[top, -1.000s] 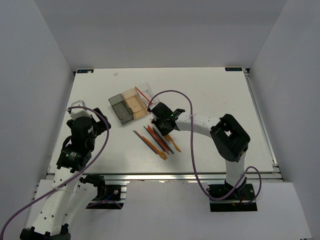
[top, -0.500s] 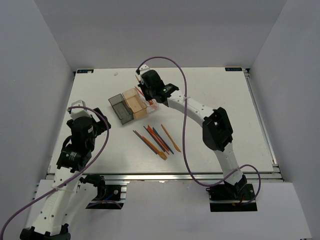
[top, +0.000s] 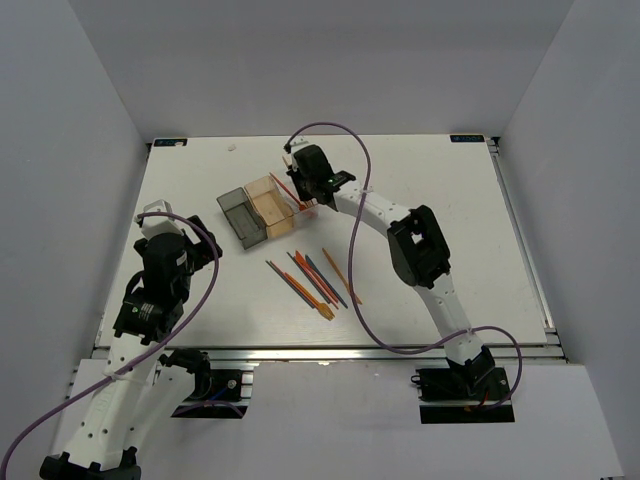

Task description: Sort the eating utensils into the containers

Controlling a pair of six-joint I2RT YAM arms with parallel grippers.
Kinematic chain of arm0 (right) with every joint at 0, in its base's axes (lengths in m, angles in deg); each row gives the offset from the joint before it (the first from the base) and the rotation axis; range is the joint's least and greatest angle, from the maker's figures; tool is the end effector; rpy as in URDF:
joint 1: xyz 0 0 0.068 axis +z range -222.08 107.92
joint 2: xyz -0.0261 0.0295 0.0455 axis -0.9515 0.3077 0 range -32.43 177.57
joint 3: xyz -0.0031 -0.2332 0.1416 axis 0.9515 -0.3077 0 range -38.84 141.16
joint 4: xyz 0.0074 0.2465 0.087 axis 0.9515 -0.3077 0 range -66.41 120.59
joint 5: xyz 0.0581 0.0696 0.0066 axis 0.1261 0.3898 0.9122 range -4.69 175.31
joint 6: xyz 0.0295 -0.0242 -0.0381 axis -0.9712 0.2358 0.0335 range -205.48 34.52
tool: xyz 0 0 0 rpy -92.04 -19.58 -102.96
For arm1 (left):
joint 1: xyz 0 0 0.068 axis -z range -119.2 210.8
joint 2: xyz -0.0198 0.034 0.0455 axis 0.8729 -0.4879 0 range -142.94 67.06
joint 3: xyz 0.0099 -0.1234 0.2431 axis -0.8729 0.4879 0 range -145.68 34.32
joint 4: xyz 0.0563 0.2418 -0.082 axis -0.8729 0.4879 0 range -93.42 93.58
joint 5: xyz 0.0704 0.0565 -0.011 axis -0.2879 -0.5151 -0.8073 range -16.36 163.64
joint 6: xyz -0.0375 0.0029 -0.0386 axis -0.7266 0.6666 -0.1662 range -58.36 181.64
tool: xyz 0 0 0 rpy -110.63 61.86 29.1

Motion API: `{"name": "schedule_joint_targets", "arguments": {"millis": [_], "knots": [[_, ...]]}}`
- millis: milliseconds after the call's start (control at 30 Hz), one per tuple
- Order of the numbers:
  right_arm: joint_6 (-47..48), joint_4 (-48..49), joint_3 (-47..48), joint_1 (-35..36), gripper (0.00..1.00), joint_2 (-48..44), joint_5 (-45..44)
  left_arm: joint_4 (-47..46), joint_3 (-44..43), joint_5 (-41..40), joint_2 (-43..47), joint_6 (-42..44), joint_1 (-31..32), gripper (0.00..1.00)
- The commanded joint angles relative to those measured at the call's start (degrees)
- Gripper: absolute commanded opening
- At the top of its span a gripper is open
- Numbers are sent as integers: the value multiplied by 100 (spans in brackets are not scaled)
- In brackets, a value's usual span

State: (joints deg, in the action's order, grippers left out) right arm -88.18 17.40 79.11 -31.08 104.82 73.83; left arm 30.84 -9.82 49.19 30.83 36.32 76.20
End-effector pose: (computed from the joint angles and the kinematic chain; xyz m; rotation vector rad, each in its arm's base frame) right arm 0.4250 0.3600 0.2098 -0.5879 2.0518 0.2363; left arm 0.1359 -0.0222 0.3155 -0.4339 1.9389 -0.0251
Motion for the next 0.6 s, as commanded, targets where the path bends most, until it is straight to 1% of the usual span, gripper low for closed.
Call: {"name": "schedule_joint_targets", "arguments": {"millis": [0,33,67,100,267,367,400,433,467,500,533,567], "knots": [[112,414,123,76,22,-146,129,-69,37,10,19,27,25,98],[112,388,132,76,25,-146,138,-77,46,10,19,27,25,98],[112,379,166,67,42,-155,138,-69,46,1,37,27,25,98],[103,361,167,75,47,-172,129,-69,46,10,28,27,25,98],[24,142,184,76,50,-427,68,-77,28,10,2,27,25,98],[-99,10,-122,84,49,-962,181,-77,37,1,2,27,25,98],[-125,18,-619,84,48,-1424,304,-69,37,1,-7,27,25,98],[-99,62,-981,102,47,-1699,731,-60,37,-7,2,27,25,98],[-91,141,-1768,163,43,-2267,936,-60,37,-25,2,19,25,98],[-99,141,-2150,224,42,-2516,1016,-60,37,-34,10,10,33,98],[-125,141,-2536,295,38,-2771,1025,-51,37,-43,19,10,25,98],[-152,89,-2888,495,36,-2983,956,-60,37,-51,28,10,33,98]]}}
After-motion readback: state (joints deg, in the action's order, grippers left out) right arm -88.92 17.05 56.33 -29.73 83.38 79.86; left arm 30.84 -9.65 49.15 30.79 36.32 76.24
